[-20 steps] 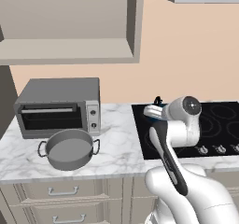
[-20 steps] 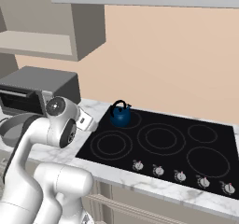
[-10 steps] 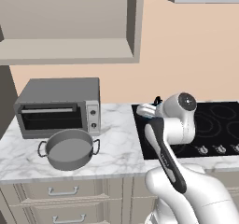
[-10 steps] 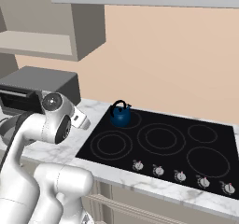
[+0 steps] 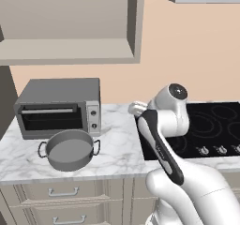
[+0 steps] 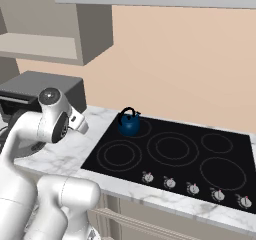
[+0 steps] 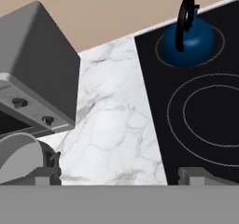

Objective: Pick the kettle from the cabinet and place it on a stove burner. Then pick the pot from the counter and place it on another stove burner. Finally, turn both burners on.

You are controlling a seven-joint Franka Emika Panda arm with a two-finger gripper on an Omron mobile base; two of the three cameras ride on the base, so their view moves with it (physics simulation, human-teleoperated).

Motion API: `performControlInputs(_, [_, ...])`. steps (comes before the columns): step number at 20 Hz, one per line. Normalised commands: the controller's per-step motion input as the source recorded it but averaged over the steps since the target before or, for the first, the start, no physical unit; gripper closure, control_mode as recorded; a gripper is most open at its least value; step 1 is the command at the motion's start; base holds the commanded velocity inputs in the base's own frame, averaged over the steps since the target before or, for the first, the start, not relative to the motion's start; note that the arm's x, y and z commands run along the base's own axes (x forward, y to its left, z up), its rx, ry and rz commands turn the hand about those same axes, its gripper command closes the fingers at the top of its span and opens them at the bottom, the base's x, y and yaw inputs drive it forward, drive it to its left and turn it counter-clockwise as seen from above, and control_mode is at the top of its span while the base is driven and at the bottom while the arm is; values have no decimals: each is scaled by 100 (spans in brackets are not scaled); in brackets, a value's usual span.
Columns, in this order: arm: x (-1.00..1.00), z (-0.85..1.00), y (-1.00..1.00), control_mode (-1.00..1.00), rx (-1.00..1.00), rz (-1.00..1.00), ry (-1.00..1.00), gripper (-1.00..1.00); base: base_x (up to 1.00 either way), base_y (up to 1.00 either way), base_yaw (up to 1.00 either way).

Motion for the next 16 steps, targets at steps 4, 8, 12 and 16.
performControlInputs(4, [-16, 0, 23, -100, 2, 7, 4, -100, 0, 0, 0])
performControlInputs(8, [-29, 0, 17, -100, 0, 6, 0, -100, 0, 0, 0])
performControlInputs(12, [-36, -2, 9, -100, 0, 7, 0, -100, 0, 0, 0])
performControlInputs(16, [-33, -5, 11, -100, 0, 7, 0, -100, 0, 0, 0])
